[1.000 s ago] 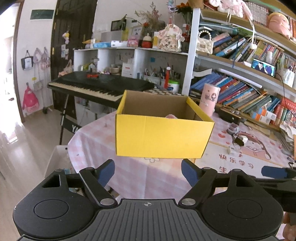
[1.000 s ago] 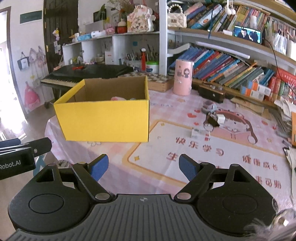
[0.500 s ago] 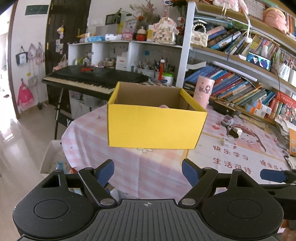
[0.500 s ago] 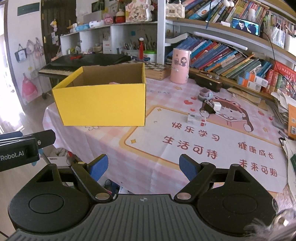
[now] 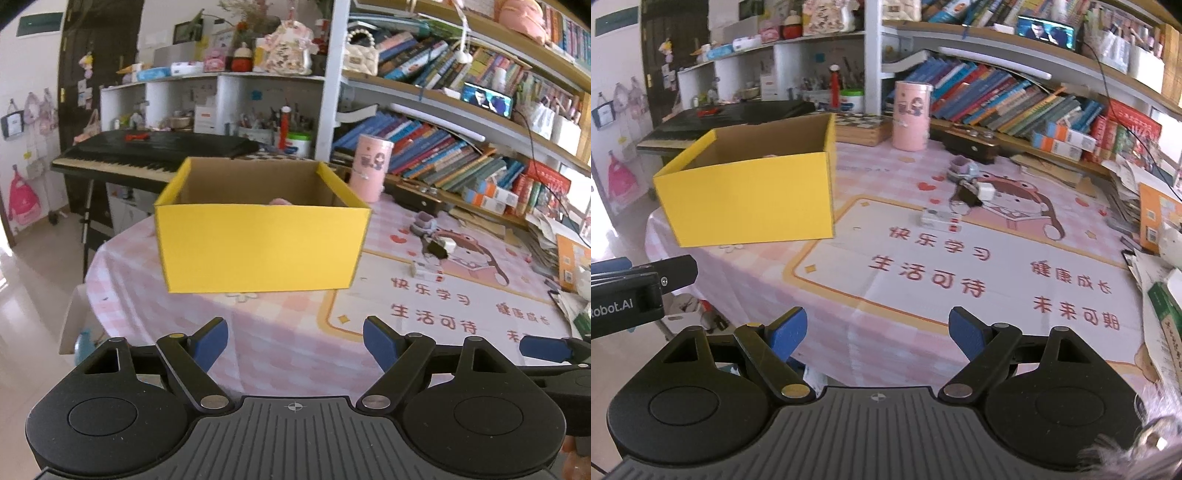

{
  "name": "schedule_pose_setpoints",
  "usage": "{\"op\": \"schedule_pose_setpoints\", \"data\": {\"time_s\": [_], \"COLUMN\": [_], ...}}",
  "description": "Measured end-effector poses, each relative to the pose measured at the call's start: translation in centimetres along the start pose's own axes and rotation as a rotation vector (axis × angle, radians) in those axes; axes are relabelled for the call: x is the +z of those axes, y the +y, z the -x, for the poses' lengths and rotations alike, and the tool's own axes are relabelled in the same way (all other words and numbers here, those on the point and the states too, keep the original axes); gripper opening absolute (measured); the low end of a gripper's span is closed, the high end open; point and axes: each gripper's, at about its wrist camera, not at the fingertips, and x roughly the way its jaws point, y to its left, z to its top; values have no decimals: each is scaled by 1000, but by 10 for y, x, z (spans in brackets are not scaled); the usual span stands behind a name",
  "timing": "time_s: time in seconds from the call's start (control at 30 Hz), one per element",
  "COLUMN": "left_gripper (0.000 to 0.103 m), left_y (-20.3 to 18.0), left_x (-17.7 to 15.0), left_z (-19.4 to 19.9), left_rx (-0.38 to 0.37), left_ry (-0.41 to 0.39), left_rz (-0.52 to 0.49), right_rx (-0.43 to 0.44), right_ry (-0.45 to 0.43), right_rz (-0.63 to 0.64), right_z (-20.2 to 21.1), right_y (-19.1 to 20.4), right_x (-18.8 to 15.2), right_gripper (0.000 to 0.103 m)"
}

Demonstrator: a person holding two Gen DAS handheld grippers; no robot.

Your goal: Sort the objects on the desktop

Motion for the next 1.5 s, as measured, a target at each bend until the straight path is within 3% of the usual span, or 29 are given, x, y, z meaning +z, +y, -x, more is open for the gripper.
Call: {"op": "schedule_pose_setpoints", "data": {"time_s": [0.77, 1.5], "left_gripper": [83, 83], "left_y": [-75, -145], "left_x": [15, 40], "left_z": [-45, -107], "left_rx": [-102, -107], "left_ry": [41, 78], "left_rz": [-74, -96], "right_rx": [-86, -86], "right_ry": [43, 52], "right_rz": [-65, -86], "right_z": [-23, -72], "right_y": [-75, -150], "right_x": [14, 52], "right_gripper": [83, 83]}}
